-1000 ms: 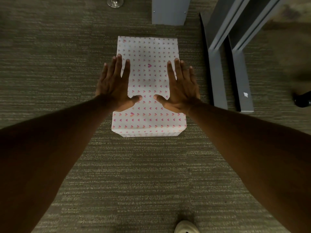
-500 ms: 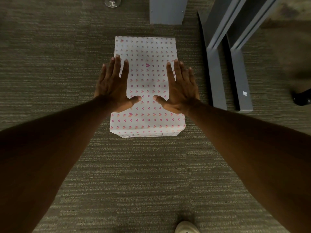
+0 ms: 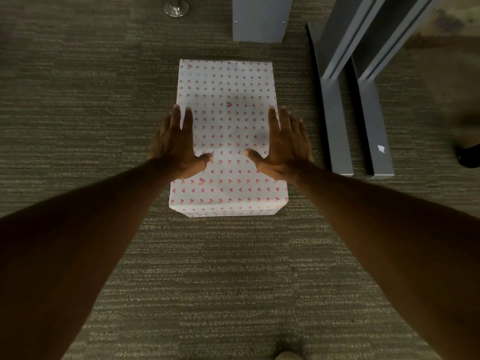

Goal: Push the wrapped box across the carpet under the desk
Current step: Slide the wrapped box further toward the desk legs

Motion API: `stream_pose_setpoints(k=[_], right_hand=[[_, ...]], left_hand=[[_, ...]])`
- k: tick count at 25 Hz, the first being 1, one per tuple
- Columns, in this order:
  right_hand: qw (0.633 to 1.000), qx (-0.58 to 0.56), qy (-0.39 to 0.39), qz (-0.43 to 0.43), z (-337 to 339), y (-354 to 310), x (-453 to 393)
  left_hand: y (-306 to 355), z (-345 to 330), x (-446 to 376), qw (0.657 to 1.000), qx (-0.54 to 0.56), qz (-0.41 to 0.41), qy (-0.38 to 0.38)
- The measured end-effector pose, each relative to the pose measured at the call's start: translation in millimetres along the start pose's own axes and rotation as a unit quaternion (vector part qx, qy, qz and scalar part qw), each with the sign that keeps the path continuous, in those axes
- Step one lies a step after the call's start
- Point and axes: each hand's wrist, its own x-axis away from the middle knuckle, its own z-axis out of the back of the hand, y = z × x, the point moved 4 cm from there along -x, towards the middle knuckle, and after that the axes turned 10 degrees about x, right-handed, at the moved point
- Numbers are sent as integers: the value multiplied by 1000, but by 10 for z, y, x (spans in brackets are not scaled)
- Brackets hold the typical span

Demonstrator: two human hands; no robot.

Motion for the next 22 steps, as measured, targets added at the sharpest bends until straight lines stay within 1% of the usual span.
stream_pose_setpoints(k=[2, 4, 6, 7, 8, 10, 11, 13, 15, 17, 22], right_hand=[[998, -50, -1, -34, -54, 60, -2], [989, -121, -10, -85, -126, 115, -2], [975, -174, -20, -134, -229, 163, -6], [969, -192, -27, -153, -287, 180, -14], [959, -224, -34, -170, -340, 186, -10], [923, -317, -46, -214, -431, 185, 5], [906, -349, -48, -236, -454, 190, 9], [884, -385, -39, -262, -462, 213, 6], [874, -403, -37, -268, -458, 232, 11], [874, -404, -28, -268, -460, 280, 11], [872, -403, 10, -278, -412, 519, -9]], left_hand=[[-86, -36, 1, 998, 42, 45, 11], [-209, -80, 18, 989, 93, 112, 17], [-346, -142, 32, 964, 168, 203, 14], [-393, -174, 36, 954, 189, 231, 16], [-420, -198, 46, 949, 197, 243, 22], [-435, -234, 54, 939, 229, 254, 40], [-434, -242, 60, 928, 256, 266, 48], [-449, -255, 57, 905, 308, 289, 54], [-452, -268, 52, 888, 345, 302, 38], [-438, -279, 26, 882, 359, 305, 28], [-246, -273, -130, 862, 422, 281, 26]])
